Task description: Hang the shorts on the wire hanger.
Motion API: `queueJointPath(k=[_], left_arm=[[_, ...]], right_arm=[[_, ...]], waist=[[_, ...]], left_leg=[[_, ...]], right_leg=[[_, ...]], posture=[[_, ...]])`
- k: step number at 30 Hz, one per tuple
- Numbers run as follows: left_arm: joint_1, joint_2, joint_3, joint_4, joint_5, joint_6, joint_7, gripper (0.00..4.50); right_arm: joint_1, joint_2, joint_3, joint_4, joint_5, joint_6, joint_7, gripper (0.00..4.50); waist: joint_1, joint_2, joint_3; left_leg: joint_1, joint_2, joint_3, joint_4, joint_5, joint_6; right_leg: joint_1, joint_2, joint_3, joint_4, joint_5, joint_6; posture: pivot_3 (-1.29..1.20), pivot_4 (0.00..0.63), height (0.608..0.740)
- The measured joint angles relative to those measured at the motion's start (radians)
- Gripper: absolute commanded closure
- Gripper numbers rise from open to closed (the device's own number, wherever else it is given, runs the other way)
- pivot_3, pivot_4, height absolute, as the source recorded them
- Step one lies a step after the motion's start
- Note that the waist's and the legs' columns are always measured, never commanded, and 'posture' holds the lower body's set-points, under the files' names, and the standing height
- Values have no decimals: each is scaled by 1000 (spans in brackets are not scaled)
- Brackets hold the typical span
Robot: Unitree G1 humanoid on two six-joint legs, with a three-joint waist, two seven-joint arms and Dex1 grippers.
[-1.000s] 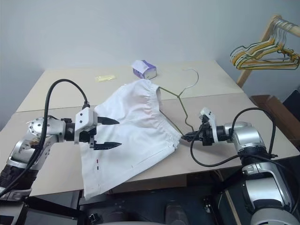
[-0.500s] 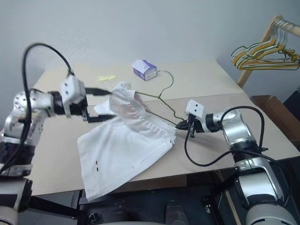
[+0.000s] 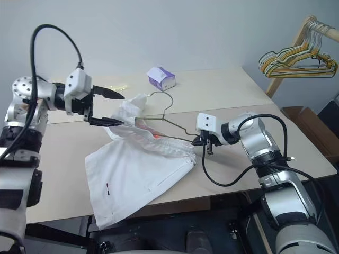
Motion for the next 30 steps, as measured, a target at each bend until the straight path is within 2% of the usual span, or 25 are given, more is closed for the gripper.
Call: queueJointPath(k=[9, 12, 23, 24, 30], left_arm=[[-52, -18, -159, 105, 34, -93, -26, 19], [-75, -18, -191, 136, 34, -93, -26, 612], [-105, -30, -212, 227, 46, -84, -26, 4280], [-106, -30, -212, 233, 46, -84, -26, 4473], [-109, -32, -210, 241, 58, -105, -24, 4473]], right_arm=[[-21, 7, 31, -65, -14, 131, -1, 4500], [-21, 10, 32, -70, -18, 153, -2, 4500], [-24, 15, 33, -92, -19, 171, -3, 4500], [-24, 15, 33, -94, -19, 171, -4, 4500], [-24, 15, 33, -103, -21, 172, -20, 4500]], waist=[[-30, 0, 0], [-34, 0, 0], [-37, 0, 0], [-37, 0, 0], [-37, 0, 0]], left_leg=[[-2, 0, -1, 0, 0, 0], [-3, 0, -1, 1, 0, 0], [-5, 0, -2, 2, 0, 0], [-5, 0, -2, 2, 0, 0], [-6, 1, -2, 2, 0, 0]], right_leg=[[-2, 0, 0, 1, 0, 0], [-3, 0, 0, 1, 0, 0], [-4, 0, 0, 1, 0, 0], [-4, 0, -1, 1, 0, 0], [-4, 0, -1, 1, 0, 0]], posture=[[-101, 0, 740], [-101, 0, 740], [-105, 0, 740], [-105, 0, 740], [-103, 0, 740]])
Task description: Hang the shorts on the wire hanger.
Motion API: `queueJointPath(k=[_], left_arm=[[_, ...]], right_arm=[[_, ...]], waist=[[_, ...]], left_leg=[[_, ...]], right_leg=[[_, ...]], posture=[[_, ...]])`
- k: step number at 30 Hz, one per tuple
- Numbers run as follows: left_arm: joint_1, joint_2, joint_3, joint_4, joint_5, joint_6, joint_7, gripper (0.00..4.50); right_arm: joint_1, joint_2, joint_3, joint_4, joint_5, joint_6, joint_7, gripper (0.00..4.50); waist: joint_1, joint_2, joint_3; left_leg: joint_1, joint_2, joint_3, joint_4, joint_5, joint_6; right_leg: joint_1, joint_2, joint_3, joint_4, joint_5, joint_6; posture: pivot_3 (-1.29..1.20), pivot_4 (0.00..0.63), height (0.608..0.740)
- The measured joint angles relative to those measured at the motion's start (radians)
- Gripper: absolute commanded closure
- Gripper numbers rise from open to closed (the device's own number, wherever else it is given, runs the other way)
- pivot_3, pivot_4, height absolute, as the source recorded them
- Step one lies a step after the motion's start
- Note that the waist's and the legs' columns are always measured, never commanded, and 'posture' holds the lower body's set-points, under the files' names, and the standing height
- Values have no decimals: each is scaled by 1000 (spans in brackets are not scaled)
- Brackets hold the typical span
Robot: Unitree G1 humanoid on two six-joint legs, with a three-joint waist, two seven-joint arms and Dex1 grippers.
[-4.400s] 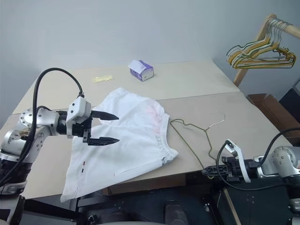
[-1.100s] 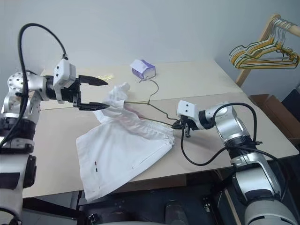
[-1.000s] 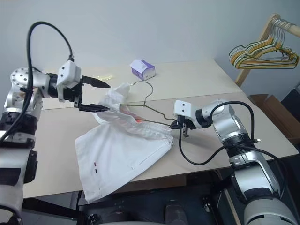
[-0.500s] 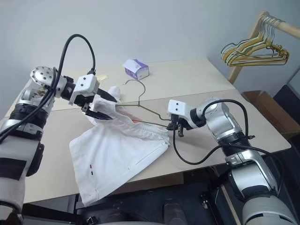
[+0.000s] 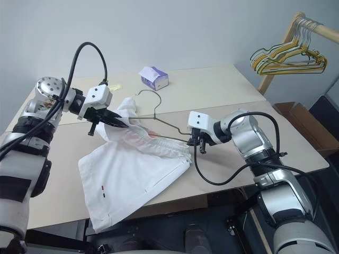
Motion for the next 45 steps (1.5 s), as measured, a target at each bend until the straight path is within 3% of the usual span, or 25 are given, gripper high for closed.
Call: queueJointPath(k=[1, 4, 8, 14, 19, 24, 31, 38, 41, 45], left_arm=[[-5, -2, 6, 8, 12, -10, 5, 4473], [-14, -4, 34, 14, 37, -41, 13, 4500], [-18, -7, 56, 17, 66, -63, 28, 4500], [-35, 10, 117, 27, 79, -64, 56, 4500], [-35, 17, 138, 37, 104, -64, 73, 4500], [-39, 18, 158, 48, 119, -66, 108, 4500], [-48, 15, 176, 54, 124, -74, 106, 4500], [-55, 12, 199, 54, 123, -64, 103, 4500], [-55, 11, 199, 54, 123, -64, 97, 4500], [-55, 11, 199, 54, 123, -64, 94, 4500]], right_arm=[[2, -1, 0, -3, -2, -16, -9, 4500], [13, 0, -5, -8, -15, -87, -62, 3679], [-14, 5, -23, -2, -12, -36, -106, 2291], [-66, -43, -156, 13, 34, 97, -160, 193], [-59, -114, -280, -70, 152, 319, -146, 193], [88, -138, -364, -277, 284, 488, -157, 193], [191, 25, -395, -395, 457, 735, -278, 193], [242, 119, -328, -400, 456, 703, -407, 193], [242, 148, -316, -368, 456, 675, -440, 804], [241, 153, -316, -356, 462, 660, -457, 2215]], waist=[[0, 0, 0], [0, 0, 0], [-1, 0, 0], [1, 0, 0], [3, 1, 0], [4, 1, 0], [0, 1, 0], [3, 1, 0], [3, 1, 0], [3, 1, 0]], left_leg=[[0, 0, 0, 0, 0, 0], [0, 0, 0, 0, 0, 0], [-1, 0, 0, 1, 0, 0], [-4, 0, -1, 3, 0, 1], [-6, 1, -1, 7, -2, 3], [-6, 1, -1, 8, -2, 4], [-5, 1, -1, 9, -2, 4], [-7, 0, -1, 9, -3, 4], [-7, 0, -1, 9, -3, 4], [-7, 0, -2, 9, -3, 4]], right_leg=[[0, 0, 0, 0, 0, 0], [0, 0, 0, 0, 0, 0], [-1, 0, 0, 1, 0, 0], [-1, 0, -1, 1, 0, 0], [-1, -1, -2, 1, 1, 2], [-1, -1, -2, 1, 1, 2], [-1, 0, -1, 3, 1, 2], [-1, -1, -1, 2, 2, 4], [-1, -1, -1, 1, 2, 4], [-1, -1, -1, 1, 2, 4]], posture=[[-104, 0, 740], [-103, 0, 740], [-105, 0, 740], [-111, 0, 740], [-113, 0, 740], [-111, 0, 740], [-118, 0, 740], [-115, 0, 740], [-110, 0, 740], [-110, 0, 740]])
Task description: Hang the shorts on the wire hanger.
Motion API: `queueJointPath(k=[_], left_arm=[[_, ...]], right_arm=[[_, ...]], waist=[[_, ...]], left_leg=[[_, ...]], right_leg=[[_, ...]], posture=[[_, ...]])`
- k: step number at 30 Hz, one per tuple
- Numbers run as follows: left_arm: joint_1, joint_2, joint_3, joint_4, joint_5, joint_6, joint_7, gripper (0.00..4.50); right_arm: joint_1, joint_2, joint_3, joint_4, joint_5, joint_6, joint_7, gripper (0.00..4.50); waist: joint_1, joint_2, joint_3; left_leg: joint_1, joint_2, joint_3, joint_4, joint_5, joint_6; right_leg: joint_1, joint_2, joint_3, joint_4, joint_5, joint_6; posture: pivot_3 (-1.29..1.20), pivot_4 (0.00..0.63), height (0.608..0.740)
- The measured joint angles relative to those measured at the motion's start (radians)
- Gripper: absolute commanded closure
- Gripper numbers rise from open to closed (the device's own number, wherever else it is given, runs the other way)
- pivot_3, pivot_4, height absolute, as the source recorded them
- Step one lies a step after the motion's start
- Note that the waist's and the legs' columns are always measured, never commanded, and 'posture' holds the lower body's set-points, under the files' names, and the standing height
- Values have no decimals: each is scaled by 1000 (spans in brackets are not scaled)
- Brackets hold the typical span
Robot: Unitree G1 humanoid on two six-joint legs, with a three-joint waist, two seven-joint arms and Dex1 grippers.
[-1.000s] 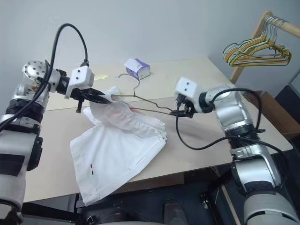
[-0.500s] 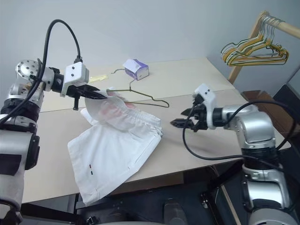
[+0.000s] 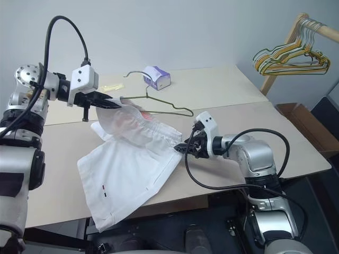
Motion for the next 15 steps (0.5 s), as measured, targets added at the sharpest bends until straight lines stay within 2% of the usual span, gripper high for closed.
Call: queueJointPath(k=[6, 15], left_arm=[[0, 0, 0, 0, 0, 0, 0, 4500], [5, 23, 18, -7, -29, 6, -86, 4500]], right_arm=[[0, 7, 6, 8, 11, -2, -18, 4434], [-9, 1, 23, 72, -6, -47, -68, 4472]], waist=[[-1, 0, 0], [-2, 0, 0]], left_leg=[[0, 0, 0, 0, 0, 0], [0, 0, 0, 0, 0, 0]], right_leg=[[0, 0, 0, 0, 0, 0], [0, 0, 0, 0, 0, 0]], posture=[[-109, 0, 740], [-103, 0, 740]])
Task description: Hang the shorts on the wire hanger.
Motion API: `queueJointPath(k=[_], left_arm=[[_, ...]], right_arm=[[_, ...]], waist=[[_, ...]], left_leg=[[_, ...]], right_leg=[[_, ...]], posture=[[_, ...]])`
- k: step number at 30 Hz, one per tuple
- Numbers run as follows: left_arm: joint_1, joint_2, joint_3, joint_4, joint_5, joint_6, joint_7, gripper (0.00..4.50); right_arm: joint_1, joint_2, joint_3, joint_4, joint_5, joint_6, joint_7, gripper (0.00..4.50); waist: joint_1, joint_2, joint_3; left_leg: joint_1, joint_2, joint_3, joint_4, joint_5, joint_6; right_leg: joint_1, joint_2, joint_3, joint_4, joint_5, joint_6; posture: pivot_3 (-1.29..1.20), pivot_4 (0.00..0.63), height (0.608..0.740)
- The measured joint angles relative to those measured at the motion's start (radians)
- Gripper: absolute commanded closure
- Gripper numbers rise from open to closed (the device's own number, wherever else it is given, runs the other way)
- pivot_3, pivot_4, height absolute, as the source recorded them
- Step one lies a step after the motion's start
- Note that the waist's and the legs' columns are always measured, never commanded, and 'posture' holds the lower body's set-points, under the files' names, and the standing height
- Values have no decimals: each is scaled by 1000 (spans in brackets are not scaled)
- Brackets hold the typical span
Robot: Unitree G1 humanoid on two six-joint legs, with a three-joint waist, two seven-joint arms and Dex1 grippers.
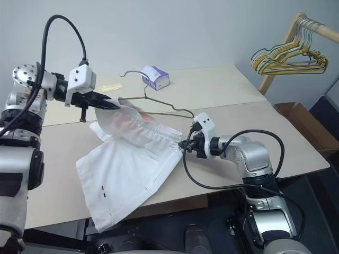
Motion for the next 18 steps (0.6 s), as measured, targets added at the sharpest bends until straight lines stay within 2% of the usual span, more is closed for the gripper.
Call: queueJointPath(k=[11, 18], left_arm=[[44, 61, -74, -83, -128, 6, -10, 4500], [44, 62, -84, -84, -132, 14, -10, 4500]], right_arm=[[-78, -97, -36, 120, -2, -88, 42, 4472], [-107, -128, -31, 140, -2, -116, 71, 4472]], waist=[[3, 0, 0], [1, 0, 0]], left_leg=[[0, 0, 0, 0, 0, 0], [0, 0, 0, 0, 0, 0]], right_leg=[[0, 0, 0, 0, 0, 0], [0, 0, 0, -1, 0, 0]], posture=[[-99, 0, 740], [-102, 0, 740]])
